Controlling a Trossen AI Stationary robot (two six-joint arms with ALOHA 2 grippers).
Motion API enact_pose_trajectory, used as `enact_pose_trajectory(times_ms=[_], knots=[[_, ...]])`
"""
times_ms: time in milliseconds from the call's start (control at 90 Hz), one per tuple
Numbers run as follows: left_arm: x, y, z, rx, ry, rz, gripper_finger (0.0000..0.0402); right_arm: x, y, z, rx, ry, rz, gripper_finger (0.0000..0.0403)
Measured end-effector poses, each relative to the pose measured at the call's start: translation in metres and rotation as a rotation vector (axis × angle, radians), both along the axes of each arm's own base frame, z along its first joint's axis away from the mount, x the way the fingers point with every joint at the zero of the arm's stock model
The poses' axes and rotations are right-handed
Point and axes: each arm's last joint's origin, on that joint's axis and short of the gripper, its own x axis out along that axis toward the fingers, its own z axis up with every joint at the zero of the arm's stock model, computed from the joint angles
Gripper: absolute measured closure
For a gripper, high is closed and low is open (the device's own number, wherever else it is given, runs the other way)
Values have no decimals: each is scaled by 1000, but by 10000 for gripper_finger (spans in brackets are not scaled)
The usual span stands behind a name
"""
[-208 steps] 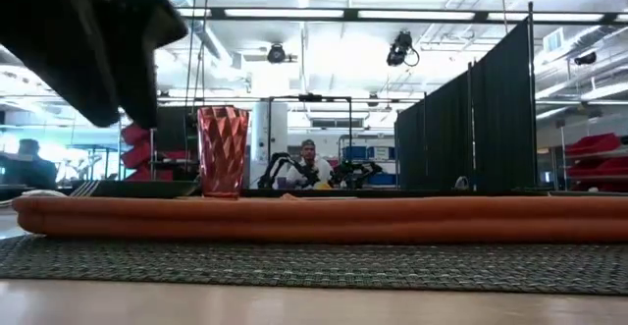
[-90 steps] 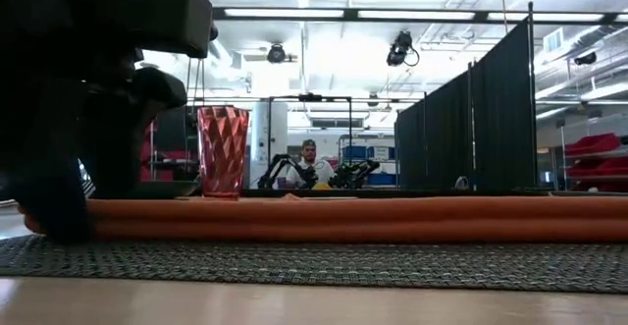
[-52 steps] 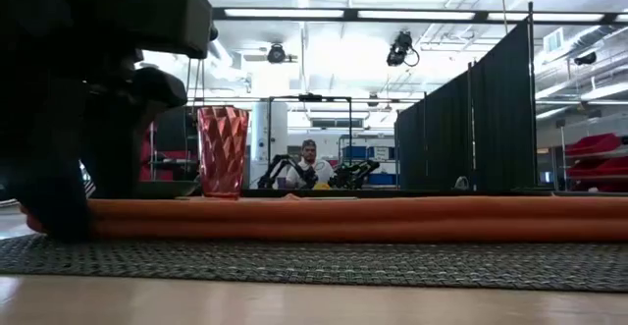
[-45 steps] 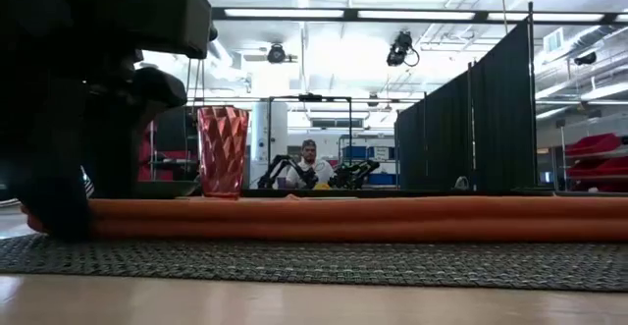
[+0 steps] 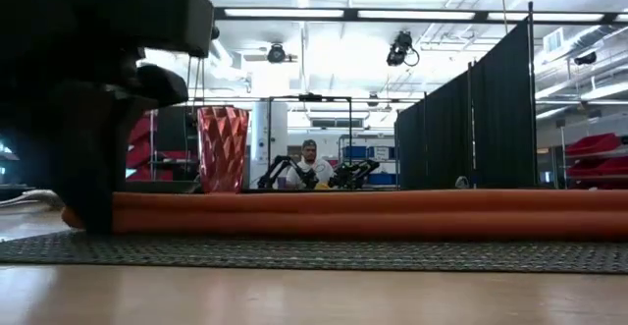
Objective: Set table place
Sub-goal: Fold the orange table napkin on the black placemat
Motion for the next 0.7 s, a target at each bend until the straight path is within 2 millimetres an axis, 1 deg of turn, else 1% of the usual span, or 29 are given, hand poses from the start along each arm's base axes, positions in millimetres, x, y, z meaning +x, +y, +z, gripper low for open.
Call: enact_pose_trajectory(times_ms=[133,244,333,411,467,556,644,700], knots=[[-1,-13,10,-35,-27,6,402,-2,12,8,123,-59,15,402],[-6,-25,14,-77,-38,27,402,-2,22,9,202,-94,22,403],[-10,-34,18,-102,-44,40,402,-3,28,9,228,-95,26,403],[-11,-38,24,-100,-42,37,402,-2,31,15,216,-98,32,403],[-11,-37,30,-65,-31,42,402,-2,31,21,186,-90,39,403],[-7,-28,41,18,-22,45,402,-2,27,33,100,-85,32,403],[0,-15,49,93,-5,51,402,-2,20,42,25,-94,-17,403],[4,-5,50,119,14,55,402,-2,13,44,7,-85,-65,403]])
